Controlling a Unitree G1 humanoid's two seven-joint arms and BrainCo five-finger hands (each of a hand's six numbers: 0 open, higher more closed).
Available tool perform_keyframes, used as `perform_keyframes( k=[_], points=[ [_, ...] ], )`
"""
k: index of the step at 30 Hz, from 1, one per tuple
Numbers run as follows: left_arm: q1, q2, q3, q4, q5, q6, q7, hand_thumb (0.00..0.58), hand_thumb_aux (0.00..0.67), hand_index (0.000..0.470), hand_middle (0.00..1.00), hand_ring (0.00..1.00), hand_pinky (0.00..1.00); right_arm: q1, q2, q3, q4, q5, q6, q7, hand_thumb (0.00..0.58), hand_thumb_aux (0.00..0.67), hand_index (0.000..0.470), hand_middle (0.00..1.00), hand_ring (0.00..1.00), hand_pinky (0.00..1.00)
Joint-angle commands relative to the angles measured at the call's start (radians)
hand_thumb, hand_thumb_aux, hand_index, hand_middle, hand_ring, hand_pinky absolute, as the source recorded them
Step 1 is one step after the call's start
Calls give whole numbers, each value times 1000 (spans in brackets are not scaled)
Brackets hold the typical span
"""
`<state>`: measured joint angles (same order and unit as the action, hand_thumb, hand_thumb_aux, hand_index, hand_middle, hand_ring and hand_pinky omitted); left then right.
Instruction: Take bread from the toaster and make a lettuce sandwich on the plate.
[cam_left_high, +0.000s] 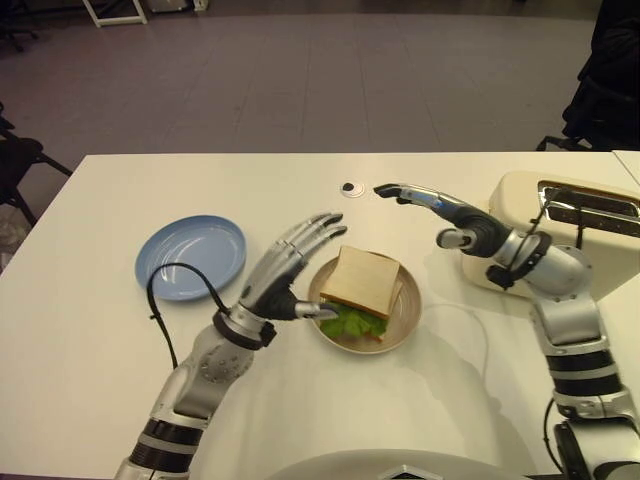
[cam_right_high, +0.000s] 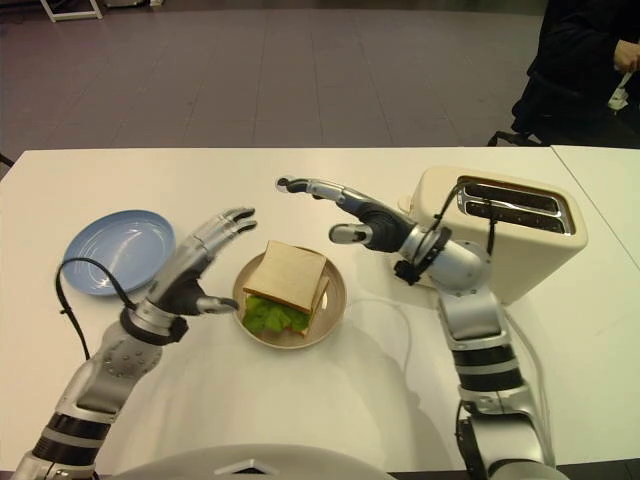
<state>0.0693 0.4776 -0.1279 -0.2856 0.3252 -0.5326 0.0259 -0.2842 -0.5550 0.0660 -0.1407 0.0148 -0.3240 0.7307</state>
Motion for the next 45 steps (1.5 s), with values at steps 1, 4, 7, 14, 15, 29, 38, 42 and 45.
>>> perform_keyframes(
  k=[1, 4, 7, 14, 15, 29, 38, 42, 45],
  points=[
    [123, 108, 54, -124, -116, 31, -158, 0, 0, 0, 0, 0, 0, 174, -174, -18, -69, -5, -111, 127, 0, 0, 0, 0, 0, 0],
    [262, 220, 29, -143, -41, 28, -304, 535, 483, 339, 569, 569, 569, 304, -237, 42, -132, 13, -138, 205, 543, 502, 352, 737, 737, 737],
    [324, 279, -69, -144, -8, 27, -445, 580, 670, 470, 1000, 1000, 1000, 358, -227, 129, -160, -39, -141, 221, 580, 670, 470, 1000, 1000, 1000],
    [229, 207, -176, 9, 299, 40, -414, 580, 670, 470, 1000, 1000, 1000, 361, -197, 252, -53, -308, -82, 154, 580, 670, 470, 1000, 1000, 1000],
    [210, 195, -191, 40, 347, 39, -394, 580, 670, 470, 1000, 1000, 1000, 353, -190, 260, -24, -340, -78, 135, 580, 670, 470, 1000, 1000, 1000],
    [-215, 63, -247, 530, 494, -22, -37, 580, 670, 470, 1000, 1000, 1000, 70, 67, 336, 349, -495, -32, -178, 580, 670, 470, 1000, 1000, 1000],
    [-380, 25, -319, 772, 510, -121, 120, 580, 670, 470, 1000, 1000, 1000, 13, 73, 282, 346, -413, -26, -210, 580, 670, 470, 1000, 1000, 1000],
    [-183, 115, -256, 456, 492, -102, 90, 478, 389, 273, 988, 988, 988, 87, 9, 167, 218, -262, -86, -196, 558, 539, 378, 918, 918, 918],
    [49, 153, -164, 163, 334, -70, 32, 0, 0, 0, 314, 314, 314, 262, -65, 112, 57, -1, -100, -71, 390, 286, 201, 898, 898, 898]
  ],
)
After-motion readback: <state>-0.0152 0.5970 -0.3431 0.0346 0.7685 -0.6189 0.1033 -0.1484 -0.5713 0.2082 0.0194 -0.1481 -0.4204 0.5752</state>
